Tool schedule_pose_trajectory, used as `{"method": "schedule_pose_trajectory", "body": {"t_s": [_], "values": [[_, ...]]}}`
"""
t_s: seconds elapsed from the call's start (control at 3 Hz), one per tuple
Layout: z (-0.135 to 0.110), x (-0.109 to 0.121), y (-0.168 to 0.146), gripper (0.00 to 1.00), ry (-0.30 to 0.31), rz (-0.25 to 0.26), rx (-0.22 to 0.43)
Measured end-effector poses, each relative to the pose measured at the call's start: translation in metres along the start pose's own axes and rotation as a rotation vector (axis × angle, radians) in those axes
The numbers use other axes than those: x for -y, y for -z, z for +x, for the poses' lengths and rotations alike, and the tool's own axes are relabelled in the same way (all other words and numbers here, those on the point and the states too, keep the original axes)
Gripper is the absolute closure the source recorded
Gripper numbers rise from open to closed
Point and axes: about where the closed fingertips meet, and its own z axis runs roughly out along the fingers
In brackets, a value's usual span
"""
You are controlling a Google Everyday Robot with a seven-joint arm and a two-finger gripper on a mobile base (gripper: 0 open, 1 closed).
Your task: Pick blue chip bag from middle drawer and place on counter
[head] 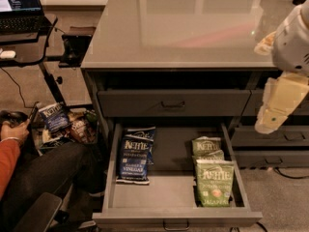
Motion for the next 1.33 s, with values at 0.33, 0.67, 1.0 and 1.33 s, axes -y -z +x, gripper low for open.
{"method": "schedule_pose_trajectory", "body": {"t_s": [0.33, 0.67, 1.0, 1.33], "values": [[0.001, -0.011, -0.07, 0.0, -0.005, -0.07, 0.035], [-0.003, -0.013, -0.145, 0.0, -0.012, -0.108, 0.094], [-0.02, -0.007, -0.195, 0.0, -0.01, -0.109, 0.185], [-0.02, -0.007, -0.195, 0.0, -0.01, -0.109, 0.185]]}}
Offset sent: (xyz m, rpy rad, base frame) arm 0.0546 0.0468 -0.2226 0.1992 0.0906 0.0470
